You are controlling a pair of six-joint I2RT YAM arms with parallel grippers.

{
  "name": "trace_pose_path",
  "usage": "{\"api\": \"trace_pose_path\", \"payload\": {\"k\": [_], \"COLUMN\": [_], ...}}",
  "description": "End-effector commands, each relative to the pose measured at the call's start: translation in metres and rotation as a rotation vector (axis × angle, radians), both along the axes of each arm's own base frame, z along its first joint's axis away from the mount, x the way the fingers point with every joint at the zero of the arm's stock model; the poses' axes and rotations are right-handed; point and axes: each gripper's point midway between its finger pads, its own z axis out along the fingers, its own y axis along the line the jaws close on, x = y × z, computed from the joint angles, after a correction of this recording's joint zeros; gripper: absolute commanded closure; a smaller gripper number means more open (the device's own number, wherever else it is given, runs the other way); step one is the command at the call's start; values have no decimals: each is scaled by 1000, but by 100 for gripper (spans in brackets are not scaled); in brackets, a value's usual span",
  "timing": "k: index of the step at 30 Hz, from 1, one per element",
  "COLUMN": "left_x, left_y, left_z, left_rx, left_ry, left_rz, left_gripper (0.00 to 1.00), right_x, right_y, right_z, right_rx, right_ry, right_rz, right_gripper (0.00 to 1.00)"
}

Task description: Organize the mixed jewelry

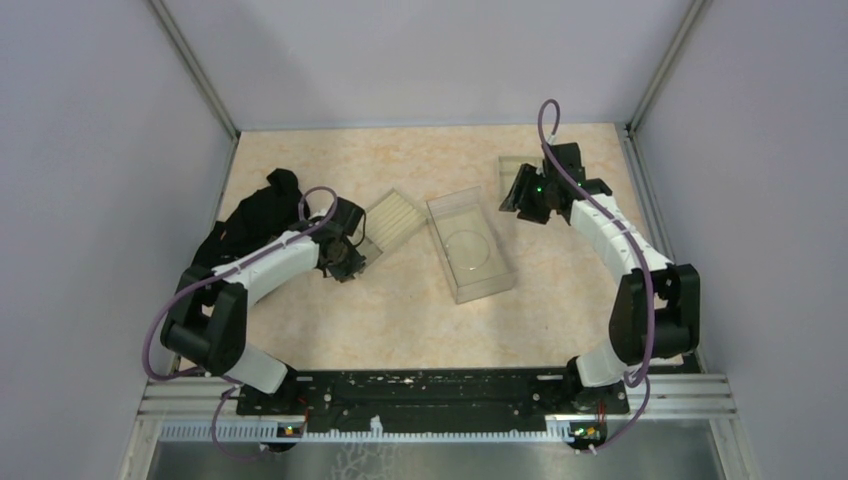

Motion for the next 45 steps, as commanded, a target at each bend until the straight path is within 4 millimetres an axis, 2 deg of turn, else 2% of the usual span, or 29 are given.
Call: {"api": "trace_pose_path", "payload": {"k": [1, 12, 17, 20, 23, 26, 31, 34, 39, 41, 45], "left_x": [3, 22, 21, 19, 17, 17, 21, 29, 52, 56, 63], "left_y": [21, 17, 17, 20, 22, 24, 40, 56, 69, 76, 70], "left_z": [-3, 20, 12, -2, -11, -10, -2, 3, 7, 7, 9], "left_rx": [94, 44, 38, 40, 48, 60, 117, 165, 233, 296, 326], "left_ry": [-2, -137, -129, -97, -64, -68, -83, -90, -96, -58, -58], "left_rz": [-2, 38, 43, 53, 56, 51, 27, -56, -352, -461, -663], "left_gripper": [69, 67, 65, 66, 71, 78, 100, 100, 100, 100, 100], "right_x": [16, 20, 20, 19, 19, 18, 17, 16, 15, 13, 11], "right_y": [9, 13, 13, 13, 13, 12, 11, 10, 9, 10, 9], "right_z": [24, 25, 23, 21, 21, 21, 24, 25, 26, 27, 29], "right_rx": [20, 40, 40, 38, 38, 34, 34, 31, 25, 27, 26], "right_ry": [-79, -76, -69, -66, -63, -63, -67, -71, -73, -75, -81], "right_rz": [23, 27, 25, 25, 24, 21, 19, 19, 22, 23, 20], "right_gripper": [51, 51, 51, 51, 51, 52, 52, 52, 52, 52, 52]}}
